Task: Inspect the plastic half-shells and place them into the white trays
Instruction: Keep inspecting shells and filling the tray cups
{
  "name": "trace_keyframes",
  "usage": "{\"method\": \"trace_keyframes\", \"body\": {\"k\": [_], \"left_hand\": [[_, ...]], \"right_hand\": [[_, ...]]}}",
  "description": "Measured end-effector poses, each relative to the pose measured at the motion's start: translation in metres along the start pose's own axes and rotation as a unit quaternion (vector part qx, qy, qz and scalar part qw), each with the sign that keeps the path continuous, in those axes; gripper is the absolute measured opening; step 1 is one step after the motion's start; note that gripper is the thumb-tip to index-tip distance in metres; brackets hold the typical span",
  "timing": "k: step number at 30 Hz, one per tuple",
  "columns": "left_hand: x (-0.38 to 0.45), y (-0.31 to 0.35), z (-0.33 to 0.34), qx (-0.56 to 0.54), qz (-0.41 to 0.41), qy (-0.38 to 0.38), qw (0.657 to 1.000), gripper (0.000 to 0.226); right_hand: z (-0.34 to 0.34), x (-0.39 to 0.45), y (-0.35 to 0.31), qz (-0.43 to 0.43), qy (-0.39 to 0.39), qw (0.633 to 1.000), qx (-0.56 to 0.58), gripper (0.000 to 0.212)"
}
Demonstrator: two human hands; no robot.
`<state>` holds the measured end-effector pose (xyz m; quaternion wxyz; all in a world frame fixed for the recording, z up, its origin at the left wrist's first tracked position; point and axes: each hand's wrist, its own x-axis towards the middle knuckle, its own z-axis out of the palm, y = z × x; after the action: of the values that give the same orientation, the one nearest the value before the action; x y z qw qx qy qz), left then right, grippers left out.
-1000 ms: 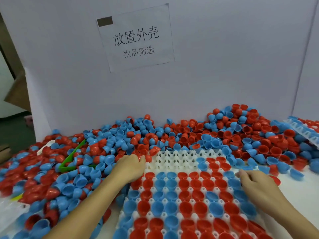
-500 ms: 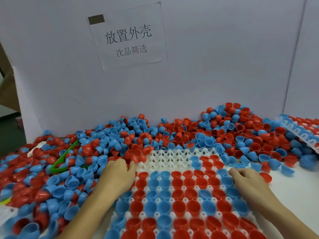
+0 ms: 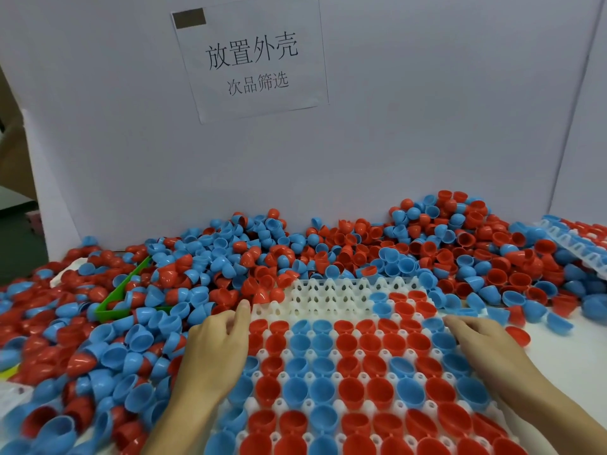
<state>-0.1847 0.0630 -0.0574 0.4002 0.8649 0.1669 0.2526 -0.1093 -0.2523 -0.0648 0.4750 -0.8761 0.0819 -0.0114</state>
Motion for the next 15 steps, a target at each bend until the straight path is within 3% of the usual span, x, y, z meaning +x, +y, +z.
{"method": "trace_keyframes", "body": {"k": [15], "left_hand": [[-0.011, 0.012, -0.004, 0.023, 0.012, 0.023, 0.999, 0.057]], "right_hand": [[-0.020, 0.007, 0.005, 0.007, -0.020, 0.998, -0.052, 0.030]]}}
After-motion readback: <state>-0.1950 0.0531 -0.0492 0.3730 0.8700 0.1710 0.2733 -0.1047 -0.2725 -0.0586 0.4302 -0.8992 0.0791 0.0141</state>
